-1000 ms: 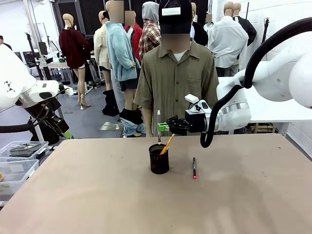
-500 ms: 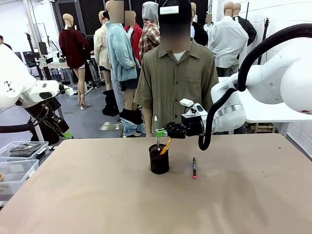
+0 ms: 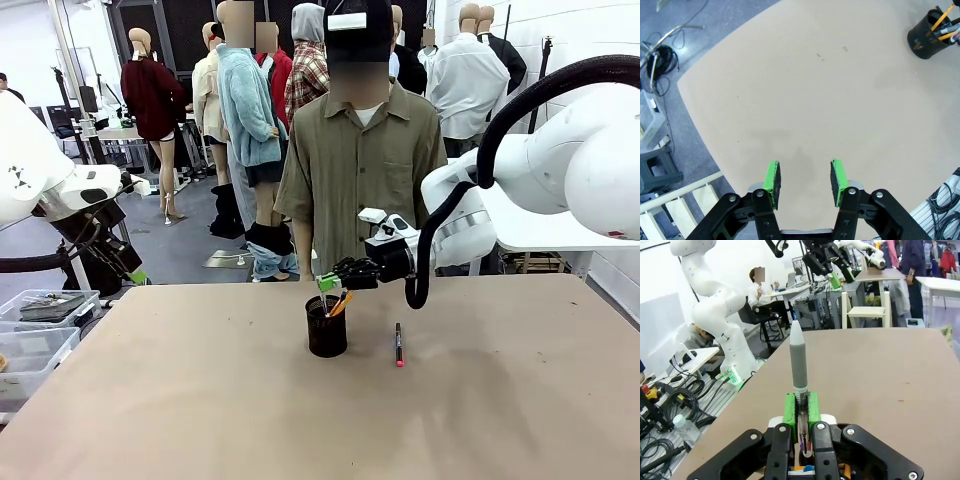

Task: Place the pens into the pen holder.
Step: Pick up a writing instrument from the table and place it into the Pen holder.

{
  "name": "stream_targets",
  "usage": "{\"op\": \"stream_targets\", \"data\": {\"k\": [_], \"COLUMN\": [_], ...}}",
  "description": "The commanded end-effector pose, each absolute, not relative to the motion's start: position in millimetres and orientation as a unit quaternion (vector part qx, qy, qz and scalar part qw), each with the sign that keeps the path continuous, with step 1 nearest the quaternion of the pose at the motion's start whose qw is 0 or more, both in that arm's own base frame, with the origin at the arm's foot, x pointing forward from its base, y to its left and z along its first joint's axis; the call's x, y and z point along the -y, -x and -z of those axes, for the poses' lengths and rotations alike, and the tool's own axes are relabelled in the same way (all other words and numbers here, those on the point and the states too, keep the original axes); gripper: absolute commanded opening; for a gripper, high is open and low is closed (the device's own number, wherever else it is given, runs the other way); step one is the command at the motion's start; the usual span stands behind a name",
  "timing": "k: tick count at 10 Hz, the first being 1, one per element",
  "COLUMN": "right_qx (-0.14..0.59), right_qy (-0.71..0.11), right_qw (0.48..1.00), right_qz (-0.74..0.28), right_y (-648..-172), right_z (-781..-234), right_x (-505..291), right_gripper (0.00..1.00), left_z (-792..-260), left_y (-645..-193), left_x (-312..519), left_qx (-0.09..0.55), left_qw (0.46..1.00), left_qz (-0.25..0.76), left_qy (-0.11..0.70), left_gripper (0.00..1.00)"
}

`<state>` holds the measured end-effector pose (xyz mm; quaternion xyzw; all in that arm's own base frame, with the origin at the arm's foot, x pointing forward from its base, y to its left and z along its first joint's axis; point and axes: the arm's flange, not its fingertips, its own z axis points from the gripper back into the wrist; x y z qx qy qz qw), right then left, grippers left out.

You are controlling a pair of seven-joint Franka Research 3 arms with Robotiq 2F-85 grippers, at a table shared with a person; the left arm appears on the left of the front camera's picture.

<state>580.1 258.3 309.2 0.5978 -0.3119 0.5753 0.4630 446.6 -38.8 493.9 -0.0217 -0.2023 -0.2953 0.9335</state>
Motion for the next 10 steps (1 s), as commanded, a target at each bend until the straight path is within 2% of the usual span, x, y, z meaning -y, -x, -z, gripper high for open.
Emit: {"op": "stream_targets", "data": {"k": [1,4,5,7,10], "right_qx": [0.294,0.292,0.290,0.290,0.293], "right_qy": [-0.597,-0.596,-0.595,-0.590,-0.583], "right_qw": [0.468,0.464,0.463,0.465,0.466], "right_qz": [-0.581,-0.587,-0.590,-0.592,-0.597], "right_y": [-591.0,-593.1,-593.5,-593.1,-591.0], "right_z": [-307.6,-306.9,-306.8,-306.5,-306.4], "right_x": [-263.8,-265.3,-265.0,-264.1,-262.2], "right_gripper": [0.00,0.00,0.07,0.33,0.33], "left_z": [-495.2,-495.2,-495.2,-495.2,-495.2], "left_y": [-448.2,-448.2,-448.2,-448.2,-448.2], "left_x": [38.4,38.4,38.4,38.4,38.4], "left_qx": [0.205,0.205,0.205,0.205,0.205], "left_qw": [0.934,0.934,0.934,0.934,0.934], "left_qz": [0.292,0.292,0.292,0.292,0.292], "left_qy": [0.014,0.014,0.014,0.014,0.014], "left_gripper": [0.54,0.54,0.54,0.54,0.54]}}
